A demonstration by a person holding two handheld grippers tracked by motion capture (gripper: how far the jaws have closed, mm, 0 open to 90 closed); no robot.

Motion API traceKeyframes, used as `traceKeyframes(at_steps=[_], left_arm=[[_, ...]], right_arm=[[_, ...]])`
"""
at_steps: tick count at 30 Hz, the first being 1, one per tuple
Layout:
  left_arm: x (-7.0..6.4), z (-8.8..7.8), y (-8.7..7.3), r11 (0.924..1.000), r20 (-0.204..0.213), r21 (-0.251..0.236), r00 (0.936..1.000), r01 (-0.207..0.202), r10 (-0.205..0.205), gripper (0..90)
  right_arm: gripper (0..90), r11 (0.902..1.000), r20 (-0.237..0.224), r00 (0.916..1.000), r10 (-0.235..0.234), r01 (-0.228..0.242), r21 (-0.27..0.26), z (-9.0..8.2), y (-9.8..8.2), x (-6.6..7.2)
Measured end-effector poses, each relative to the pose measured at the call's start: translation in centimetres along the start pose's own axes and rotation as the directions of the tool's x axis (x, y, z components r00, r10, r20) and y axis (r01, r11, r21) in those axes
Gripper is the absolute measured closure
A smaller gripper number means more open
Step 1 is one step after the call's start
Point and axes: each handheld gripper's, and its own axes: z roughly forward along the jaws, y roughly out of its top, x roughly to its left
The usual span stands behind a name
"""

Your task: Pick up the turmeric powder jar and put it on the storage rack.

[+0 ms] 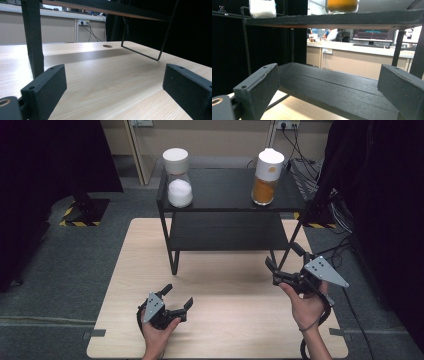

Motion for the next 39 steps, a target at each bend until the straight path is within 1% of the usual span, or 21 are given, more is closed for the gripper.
traceKeyframes(at_steps=[3, 11, 12, 16, 17, 18, 26, 35, 39], left_arm=[[0.0, 0.0, 0.0, 1.0, 0.0, 0.001, 1.0, 0.0, 0.0, 4.3], [0.0, 0.0, 0.0, 1.0, -0.001, -0.001, 1.0, 0.0, 0.0, 4.3], [0.0, 0.0, 0.0, 1.0, -0.002, -0.001, 1.0, 0.0, 0.0, 4.3], [-0.1, 0.0, 0.0, 1.0, -0.003, 0.001, 1.0, -0.001, 0.001, 4.3], [-0.1, 0.0, 0.0, 1.0, -0.003, 0.001, 1.0, -0.001, 0.001, 4.3], [-0.1, 0.0, 0.0, 1.0, -0.004, -0.003, 1.0, 0.002, -0.002, 4.3], [-0.1, 0.0, 0.0, 1.0, -0.004, 0.001, 1.0, -0.002, 0.002, 4.3], [-0.1, 0.0, 0.0, 1.0, -0.003, 0.001, 1.0, -0.002, 0.002, 4.3], [-0.1, 0.0, 0.0, 1.0, -0.004, -0.001, 1.0, 0.0, 0.0, 4.3]], right_arm=[[4.3, 1.0, -0.002, 1.0, 0.001, -0.001, 0.002, -0.2, -0.4, 0.0], [4.3, 0.9995, -0.005, 1.0, 0.004, -0.004, 0.032, -0.9, -1.7, 0.0], [4.4, 0.9991, -0.005, 1.0, 0.007, -0.007, 0.041, -1.1, -2.2, 0.1], [4.3, 0.998, -0.008, 0.9998, 0.018, -0.018, 0.061, -1.3, -3.3, 0.3], [4.3, 0.998, -0.008, 0.9998, 0.018, -0.018, 0.061, -1.3, -3.3, 0.3], [4.3, 0.9975, -0.007, 0.9997, 0.025, -0.025, 0.066, -1.4, -3.8, 0.3], [4.3, 0.9955, -0.004, 0.9991, 0.042, -0.042, 0.086, -1.9, -5.1, 0.4], [4.3, 0.989, -0.011, 0.998, 0.063, -0.061, 0.135, -2.5, -7.5, 0.6], [4.3, 0.9838, -0.02, 0.9972, 0.072, -0.068, 0.166, -2.8, -8.4, 0.8]])
